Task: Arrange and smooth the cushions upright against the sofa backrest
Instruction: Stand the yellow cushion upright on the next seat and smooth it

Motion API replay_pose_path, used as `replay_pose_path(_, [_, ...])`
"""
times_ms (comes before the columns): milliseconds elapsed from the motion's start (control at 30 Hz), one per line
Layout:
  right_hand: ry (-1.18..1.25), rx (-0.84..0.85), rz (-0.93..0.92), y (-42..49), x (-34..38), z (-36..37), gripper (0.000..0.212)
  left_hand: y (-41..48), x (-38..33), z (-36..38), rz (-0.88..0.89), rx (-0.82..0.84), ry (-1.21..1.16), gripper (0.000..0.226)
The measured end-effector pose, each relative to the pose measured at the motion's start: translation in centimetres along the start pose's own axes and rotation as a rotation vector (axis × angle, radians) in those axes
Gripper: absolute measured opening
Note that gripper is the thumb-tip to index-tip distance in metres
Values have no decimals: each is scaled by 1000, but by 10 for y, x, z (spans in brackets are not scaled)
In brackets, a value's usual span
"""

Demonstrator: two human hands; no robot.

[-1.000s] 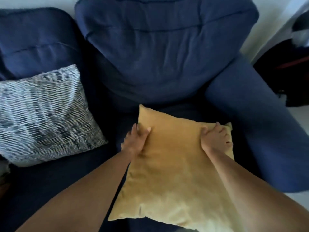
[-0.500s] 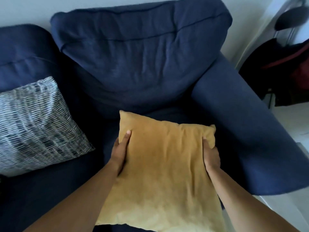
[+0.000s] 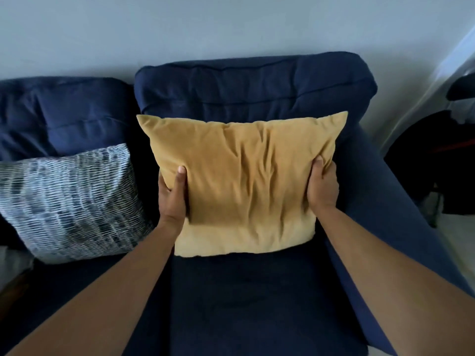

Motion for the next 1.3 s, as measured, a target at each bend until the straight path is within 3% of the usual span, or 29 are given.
replay_pose_path(133, [18, 120, 43, 19, 3, 11, 66, 18, 8, -1, -34, 8, 14, 88])
replay_pose_path(233, [45, 158, 81, 23, 3, 13, 73, 26, 4, -4, -62, -60, 80, 107])
replay_pose_path(333, [106, 156, 120, 33, 17, 10, 80, 44, -15, -2, -22, -115, 123, 111])
replay_pose_path(433, [198, 132, 130, 47, 33, 9, 84, 68, -34, -1, 30, -168, 122, 93])
replay_pose_path(533, [287, 164, 146, 58, 47, 4, 87, 83, -45, 5, 19, -276, 125, 61])
replay_pose_path(600, [302, 196, 159, 65, 54, 1, 71, 87, -45, 9, 2, -345, 127, 34])
replay_pose_path(700, [244, 145, 126, 74, 66, 0, 15, 83, -52, 16, 19, -433, 167, 15])
replay_pose_path(867, [198, -35, 58, 86, 74, -21, 20, 73, -68, 17, 101, -578, 233, 19])
replay_pose_path(1067, [-31, 12, 72, 99, 54, -31, 20, 66, -61, 22, 43, -558, 523, 25])
replay_pose_path(1300, [-115, -32, -21, 117, 54, -24, 26, 76, -70, 28, 43, -590, 417, 26])
Point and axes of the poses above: each hand's wrist, its own y-axis towards the middle knuckle, its own z-axis out of the palm, x = y × z, the point moved 2 cm from there along y, towards the middle knuckle, and after that the axes turned 5 degrees about x, right-handed, at the moved point
